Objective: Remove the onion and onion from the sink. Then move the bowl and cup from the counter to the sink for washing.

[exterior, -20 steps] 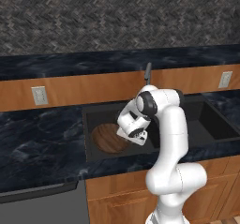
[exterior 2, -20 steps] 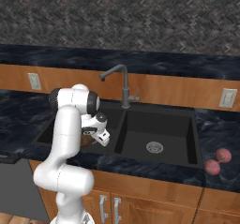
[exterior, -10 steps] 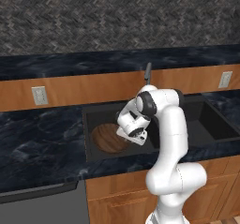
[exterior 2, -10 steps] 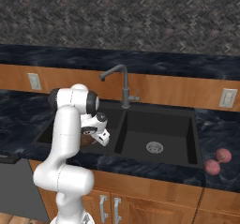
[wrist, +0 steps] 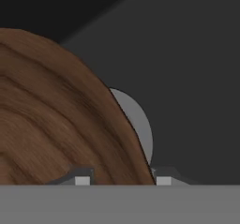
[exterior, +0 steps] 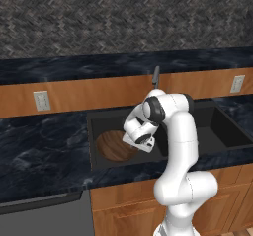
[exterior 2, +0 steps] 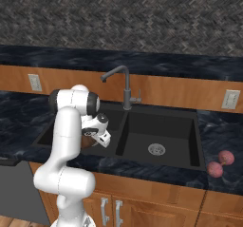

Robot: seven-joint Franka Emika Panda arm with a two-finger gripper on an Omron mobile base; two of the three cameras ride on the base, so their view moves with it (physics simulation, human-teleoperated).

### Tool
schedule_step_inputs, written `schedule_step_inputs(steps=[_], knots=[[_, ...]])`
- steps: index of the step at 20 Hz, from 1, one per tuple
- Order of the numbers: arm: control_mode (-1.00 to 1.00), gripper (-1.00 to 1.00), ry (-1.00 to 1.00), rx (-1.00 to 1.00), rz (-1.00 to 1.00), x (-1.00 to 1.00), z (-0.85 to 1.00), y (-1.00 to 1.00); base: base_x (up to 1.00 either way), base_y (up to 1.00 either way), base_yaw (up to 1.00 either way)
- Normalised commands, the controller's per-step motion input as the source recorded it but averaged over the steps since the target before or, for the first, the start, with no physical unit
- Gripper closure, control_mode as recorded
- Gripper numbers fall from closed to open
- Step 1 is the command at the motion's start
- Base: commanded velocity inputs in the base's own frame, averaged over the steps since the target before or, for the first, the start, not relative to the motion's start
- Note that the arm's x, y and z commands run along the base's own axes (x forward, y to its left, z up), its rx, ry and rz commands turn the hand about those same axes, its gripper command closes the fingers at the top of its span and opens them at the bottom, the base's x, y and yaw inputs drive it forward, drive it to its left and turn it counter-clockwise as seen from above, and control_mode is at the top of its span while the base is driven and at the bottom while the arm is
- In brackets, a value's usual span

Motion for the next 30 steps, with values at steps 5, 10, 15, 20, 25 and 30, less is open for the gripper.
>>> schedule_step_inputs(steps=[5,10,15,20,25,30], knots=[[-1.0,-1.0,0.0,0.0,0.0,0.0,0.03,0.08,0.0,0.0,0.0],[-1.0,-1.0,0.0,0.0,0.0,0.0,0.18,0.11,0.0,0.0,0.0],[-1.0,-1.0,0.0,-0.02,0.0,-0.03,0.3,0.09,0.0,0.0,0.0],[-1.0,-1.0,0.0,-0.11,0.0,-0.04,0.33,0.03,0.0,0.0,0.0],[-1.0,-1.0,-0.05,-0.11,0.01,-0.05,0.34,0.04,0.0,0.0,0.0],[-1.0,-1.0,-0.04,-0.1,0.01,-0.02,0.39,0.04,0.0,0.0,0.0]])
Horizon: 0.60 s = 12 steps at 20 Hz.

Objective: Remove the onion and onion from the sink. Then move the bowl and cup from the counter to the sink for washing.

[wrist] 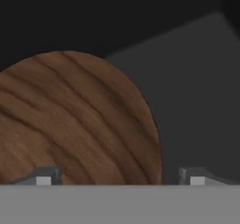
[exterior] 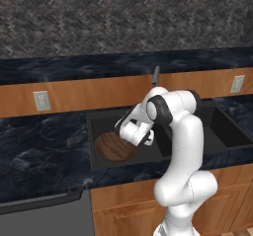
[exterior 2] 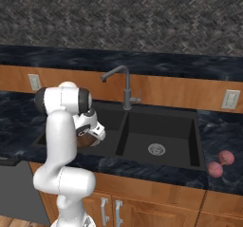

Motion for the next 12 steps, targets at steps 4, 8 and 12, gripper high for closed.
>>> schedule_step_inputs(steps=[4,8,12], knots=[[-1.0,-1.0,0.0,-0.09,0.0,-0.02,0.42,0.04,0.0,0.0,0.0],[-1.0,-1.0,0.0,-0.06,0.0,-0.09,0.43,0.01,0.0,0.0,0.0],[-1.0,-1.0,0.11,-0.03,0.01,-0.02,0.48,0.01,0.0,0.0,0.0]])
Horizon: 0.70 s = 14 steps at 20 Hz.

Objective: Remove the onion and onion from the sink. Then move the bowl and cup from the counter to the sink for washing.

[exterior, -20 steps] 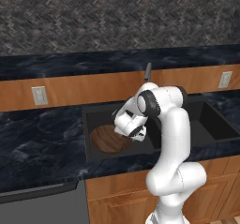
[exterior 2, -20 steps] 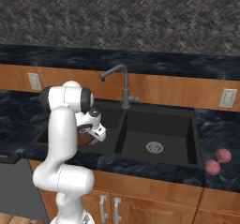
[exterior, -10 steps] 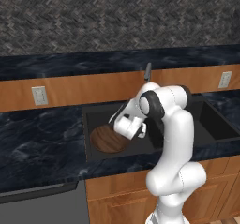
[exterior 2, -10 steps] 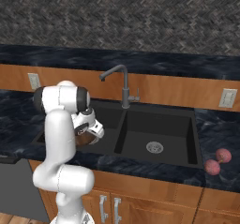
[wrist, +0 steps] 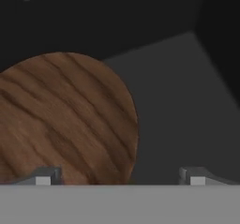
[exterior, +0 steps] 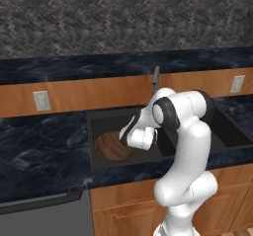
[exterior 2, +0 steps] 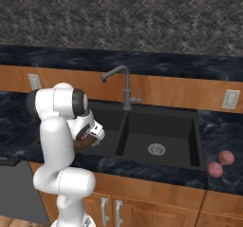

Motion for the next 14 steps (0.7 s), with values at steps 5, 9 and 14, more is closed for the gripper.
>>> schedule_step_inputs(steps=[5,9,14], knots=[[-1.0,-1.0,0.14,-0.01,0.0,0.0,0.52,0.04,0.0,0.0,0.0],[-1.0,-1.0,0.11,0.0,0.05,0.0,0.53,0.06,0.0,0.0,0.0],[-1.0,-1.0,0.11,-0.01,0.11,-0.01,0.52,0.07,0.0,0.0,0.0]])
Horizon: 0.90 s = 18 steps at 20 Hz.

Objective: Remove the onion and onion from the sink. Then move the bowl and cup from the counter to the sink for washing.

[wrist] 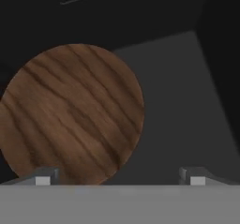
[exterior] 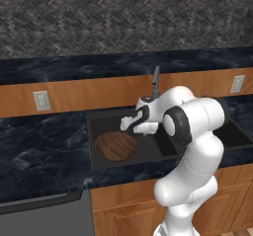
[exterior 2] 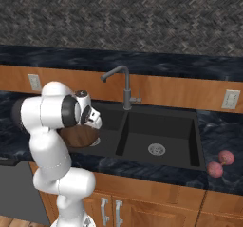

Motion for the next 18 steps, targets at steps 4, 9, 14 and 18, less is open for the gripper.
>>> schedule_step_inputs(steps=[4,9,14,18], knots=[[-1.0,-1.0,0.08,-0.04,0.13,-0.12,0.42,0.04,0.0,0.0,0.0],[-1.0,-1.0,0.02,-0.04,0.11,-0.18,0.37,0.0,0.0,0.0,0.0],[-1.0,-1.0,0.0,-0.03,0.08,-0.24,0.33,0.0,0.0,0.0,0.0],[-1.0,-1.0,0.0,-0.03,0.02,-0.31,0.27,0.0,0.0,0.0,0.0]])
